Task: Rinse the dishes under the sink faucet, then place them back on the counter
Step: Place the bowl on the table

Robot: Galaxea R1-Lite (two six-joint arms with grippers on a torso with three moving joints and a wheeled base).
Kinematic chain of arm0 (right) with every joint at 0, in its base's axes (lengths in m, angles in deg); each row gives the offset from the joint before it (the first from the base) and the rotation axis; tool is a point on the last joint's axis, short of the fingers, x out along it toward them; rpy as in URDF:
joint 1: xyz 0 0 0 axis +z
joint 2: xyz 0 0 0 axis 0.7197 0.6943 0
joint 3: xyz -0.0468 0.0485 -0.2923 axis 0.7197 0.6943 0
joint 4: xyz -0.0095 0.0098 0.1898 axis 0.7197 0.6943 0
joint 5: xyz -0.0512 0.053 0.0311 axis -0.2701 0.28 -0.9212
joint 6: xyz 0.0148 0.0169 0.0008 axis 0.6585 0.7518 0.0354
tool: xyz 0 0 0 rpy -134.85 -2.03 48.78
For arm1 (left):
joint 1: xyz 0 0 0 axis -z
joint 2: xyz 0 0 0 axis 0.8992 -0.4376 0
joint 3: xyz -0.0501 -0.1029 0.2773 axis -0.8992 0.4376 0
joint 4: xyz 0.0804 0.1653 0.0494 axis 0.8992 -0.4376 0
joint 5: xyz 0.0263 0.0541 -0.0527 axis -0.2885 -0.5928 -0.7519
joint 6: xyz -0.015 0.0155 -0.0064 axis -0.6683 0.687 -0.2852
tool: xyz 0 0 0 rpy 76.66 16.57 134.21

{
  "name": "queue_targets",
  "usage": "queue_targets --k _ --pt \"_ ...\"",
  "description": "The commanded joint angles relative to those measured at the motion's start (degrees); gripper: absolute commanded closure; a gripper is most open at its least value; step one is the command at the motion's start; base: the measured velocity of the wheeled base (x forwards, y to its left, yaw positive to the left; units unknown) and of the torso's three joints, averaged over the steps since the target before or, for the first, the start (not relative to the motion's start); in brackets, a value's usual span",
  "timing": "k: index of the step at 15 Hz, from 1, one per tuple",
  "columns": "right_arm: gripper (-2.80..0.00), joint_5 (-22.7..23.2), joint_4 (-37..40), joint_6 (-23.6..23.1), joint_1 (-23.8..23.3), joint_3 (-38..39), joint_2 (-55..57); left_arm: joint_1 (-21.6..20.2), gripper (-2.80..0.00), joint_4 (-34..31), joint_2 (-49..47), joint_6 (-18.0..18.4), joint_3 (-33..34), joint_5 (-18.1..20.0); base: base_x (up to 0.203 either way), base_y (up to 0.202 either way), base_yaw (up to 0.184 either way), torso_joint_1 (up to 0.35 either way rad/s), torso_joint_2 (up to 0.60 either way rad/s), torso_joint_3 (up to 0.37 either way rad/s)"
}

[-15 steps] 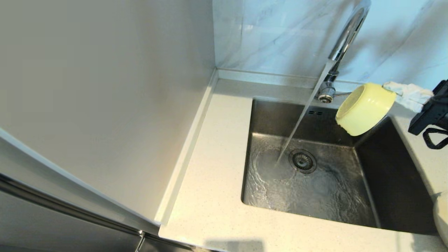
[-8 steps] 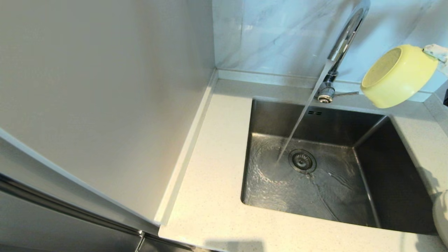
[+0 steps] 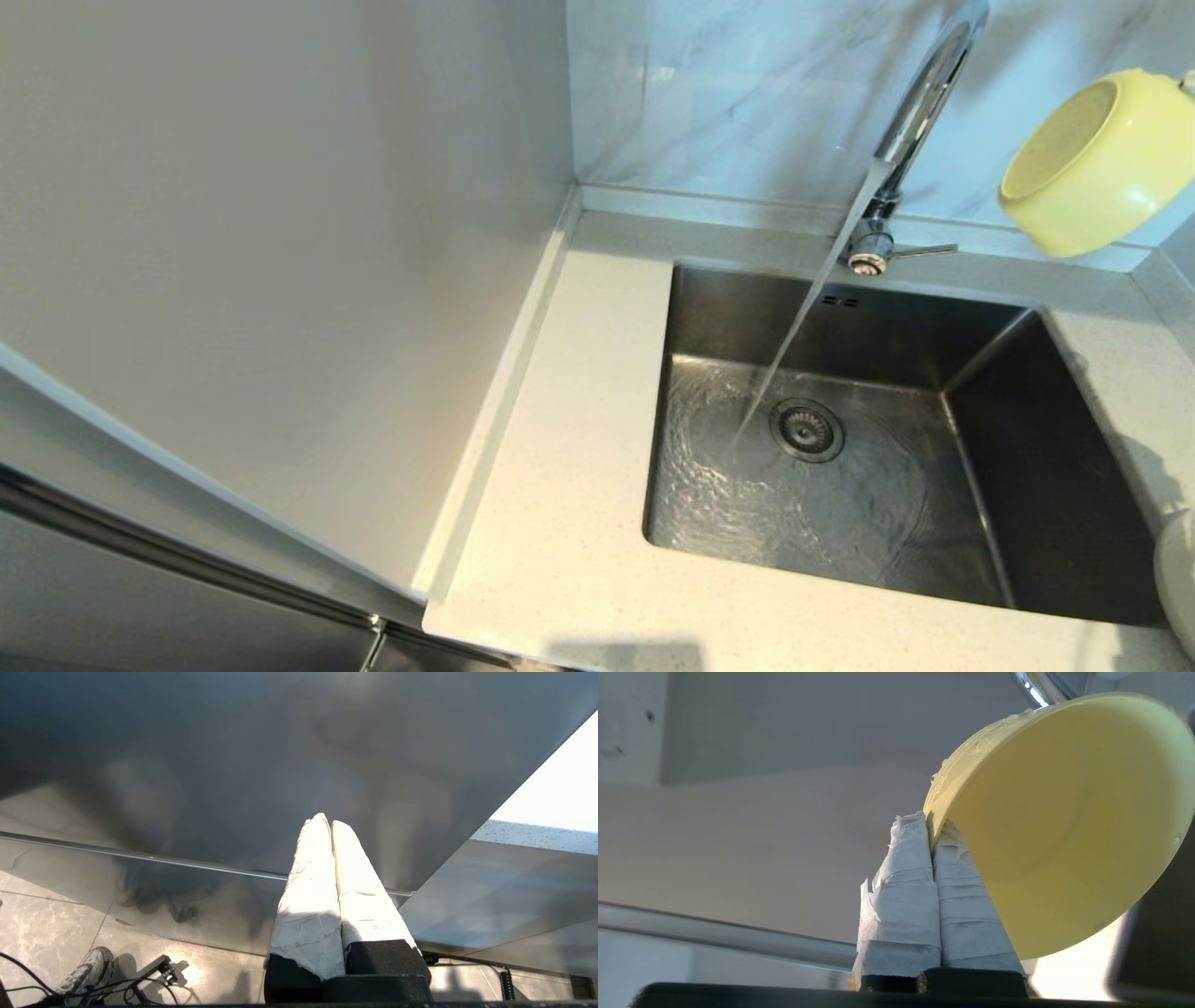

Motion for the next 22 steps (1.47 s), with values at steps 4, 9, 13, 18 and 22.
queue_targets --k 4,9,13,18,22 --pt "0.00 -3.28 13.73 15.83 -0.60 -1.44 -5.89 -0.01 0.00 -0.02 0.00 -0.01 0.00 0.03 0.000 0.000 0.000 0.000 0.00 0.000" --pt "0.00 -3.72 40.73 3.20 -2.46 -7.75 -6.40 -0.01 0.00 -0.02 0.00 0.03 0.00 0.04 0.000 0.000 0.000 0.000 0.00 0.000" --pt "0.00 -14.69 79.00 -36.21 -2.02 -14.72 -8.94 -0.01 0.00 -0.02 0.00 0.00 0.00 0.02 0.000 0.000 0.000 0.000 0.00 0.000" --pt "0.00 -42.96 100.48 -94.67 6.99 -19.40 -9.23 -0.01 0.00 -0.02 0.00 0.03 0.00 -0.04 0.000 0.000 0.000 0.000 0.00 0.000" --pt "0.00 -61.91 101.84 -122.90 10.52 -20.26 -0.03 -0.01 0.00 -0.02 0.00 0.04 0.00 0.05 0.000 0.000 0.000 0.000 0.00 0.000"
